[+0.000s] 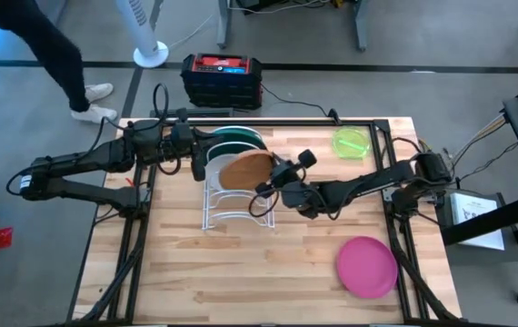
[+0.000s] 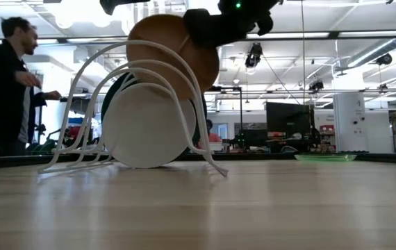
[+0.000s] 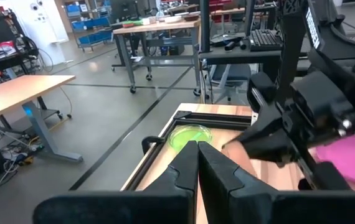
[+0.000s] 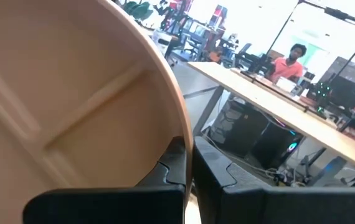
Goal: Sort dishes
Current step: Put the brown plate in the dish rack
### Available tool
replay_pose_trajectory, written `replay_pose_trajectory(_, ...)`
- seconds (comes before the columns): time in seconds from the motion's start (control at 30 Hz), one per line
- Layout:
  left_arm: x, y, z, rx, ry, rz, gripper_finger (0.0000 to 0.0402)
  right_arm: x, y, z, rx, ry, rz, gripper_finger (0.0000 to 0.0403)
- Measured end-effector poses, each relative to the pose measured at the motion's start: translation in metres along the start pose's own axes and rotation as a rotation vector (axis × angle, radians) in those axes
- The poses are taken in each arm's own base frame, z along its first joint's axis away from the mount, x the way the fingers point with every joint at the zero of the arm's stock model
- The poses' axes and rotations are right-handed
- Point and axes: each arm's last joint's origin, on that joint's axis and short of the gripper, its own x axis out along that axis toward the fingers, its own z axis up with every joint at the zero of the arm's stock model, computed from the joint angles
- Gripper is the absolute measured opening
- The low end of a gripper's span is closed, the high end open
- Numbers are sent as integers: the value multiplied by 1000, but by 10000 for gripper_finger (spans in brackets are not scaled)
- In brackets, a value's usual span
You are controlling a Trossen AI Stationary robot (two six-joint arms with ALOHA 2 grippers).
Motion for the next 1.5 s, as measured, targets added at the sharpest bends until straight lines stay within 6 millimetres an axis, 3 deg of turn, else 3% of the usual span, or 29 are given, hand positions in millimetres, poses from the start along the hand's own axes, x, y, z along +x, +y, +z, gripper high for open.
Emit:
replay_pose_trajectory(0.5,-4,1,-1,3,12,-3,0,10,30,-25,-16,35,17,0)
replay_pose_trajectory(1.13,-1,0,-2,-4,23,-5,0,10,34,-38,55,62,132,2)
replay_pose_trajectory(1.5,1,-1,-4,-3,32,-6,0,9,35,-38,47,61,144,71)
